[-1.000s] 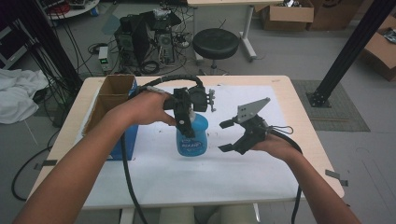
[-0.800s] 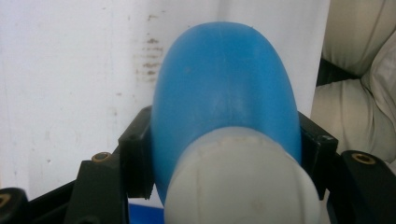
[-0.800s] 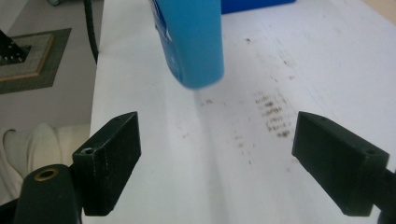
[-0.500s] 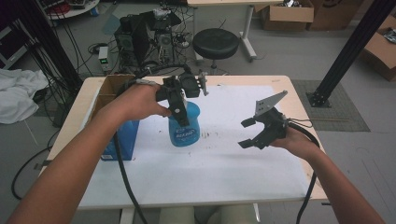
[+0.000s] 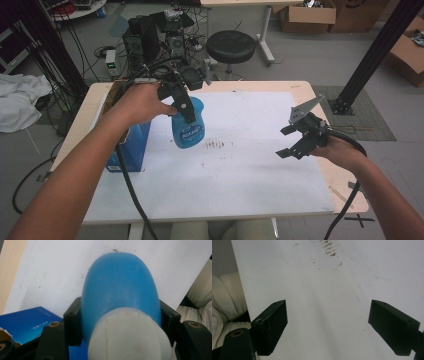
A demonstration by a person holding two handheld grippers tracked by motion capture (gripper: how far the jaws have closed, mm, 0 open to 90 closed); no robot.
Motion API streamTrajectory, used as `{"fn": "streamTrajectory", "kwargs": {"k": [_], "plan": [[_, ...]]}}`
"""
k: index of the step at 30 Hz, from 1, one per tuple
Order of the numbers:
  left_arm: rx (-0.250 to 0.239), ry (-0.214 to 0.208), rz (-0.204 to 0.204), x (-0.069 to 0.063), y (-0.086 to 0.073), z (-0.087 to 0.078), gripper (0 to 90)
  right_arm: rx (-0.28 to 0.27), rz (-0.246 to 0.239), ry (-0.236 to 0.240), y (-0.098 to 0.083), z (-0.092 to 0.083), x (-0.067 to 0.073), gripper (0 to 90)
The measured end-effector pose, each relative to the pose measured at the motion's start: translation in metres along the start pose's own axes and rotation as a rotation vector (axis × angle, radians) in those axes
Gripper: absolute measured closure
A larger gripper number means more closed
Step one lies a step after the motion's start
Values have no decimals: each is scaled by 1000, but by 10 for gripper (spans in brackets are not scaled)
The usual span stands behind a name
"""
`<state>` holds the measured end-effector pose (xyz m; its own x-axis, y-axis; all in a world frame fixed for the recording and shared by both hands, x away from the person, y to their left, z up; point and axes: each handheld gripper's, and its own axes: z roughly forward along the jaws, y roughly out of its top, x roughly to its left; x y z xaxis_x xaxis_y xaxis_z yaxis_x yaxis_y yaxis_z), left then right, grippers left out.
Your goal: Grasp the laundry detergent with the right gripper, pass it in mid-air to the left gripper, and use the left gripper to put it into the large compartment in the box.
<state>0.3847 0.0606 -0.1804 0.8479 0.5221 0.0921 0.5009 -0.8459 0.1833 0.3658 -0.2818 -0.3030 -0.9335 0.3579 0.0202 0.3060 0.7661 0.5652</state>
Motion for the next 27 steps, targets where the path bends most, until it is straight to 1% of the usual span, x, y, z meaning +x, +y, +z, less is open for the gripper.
{"fn": "streamTrajectory", "kwargs": {"k": [3,6,9,11,13,15,17,20,24,25,26,27], "plan": [[-10,3,-41,5,-3,-5,380,35,4,-10,-5,-4,-2,155],[-8,12,-76,9,-5,-8,380,76,4,-15,-10,-6,-4,156],[-6,27,-113,11,-7,-13,380,117,19,-19,-15,-8,-5,157],[-14,25,-139,14,-8,-17,380,116,23,-17,-18,-9,-7,156],[-28,17,-188,18,-10,-23,380,121,33,-14,-20,-10,-8,156],[-33,23,-226,21,-13,-28,380,125,34,-14,-22,-11,-8,156],[-35,39,-271,25,-16,-36,380,128,29,-15,-23,-12,-8,156],[-43,69,-327,29,-20,-49,380,127,26,-19,-23,-14,-8,156],[-48,85,-396,37,-27,-64,380,131,22,-17,-24,-14,-10,156],[-47,86,-408,38,-29,-67,380,130,21,-17,-24,-14,-11,156],[-46,92,-437,40,-32,-71,380,130,18,-16,-24,-14,-11,156],[-43,97,-453,42,-34,-73,380,130,19,-17,-24,-14,-11,156]]}}
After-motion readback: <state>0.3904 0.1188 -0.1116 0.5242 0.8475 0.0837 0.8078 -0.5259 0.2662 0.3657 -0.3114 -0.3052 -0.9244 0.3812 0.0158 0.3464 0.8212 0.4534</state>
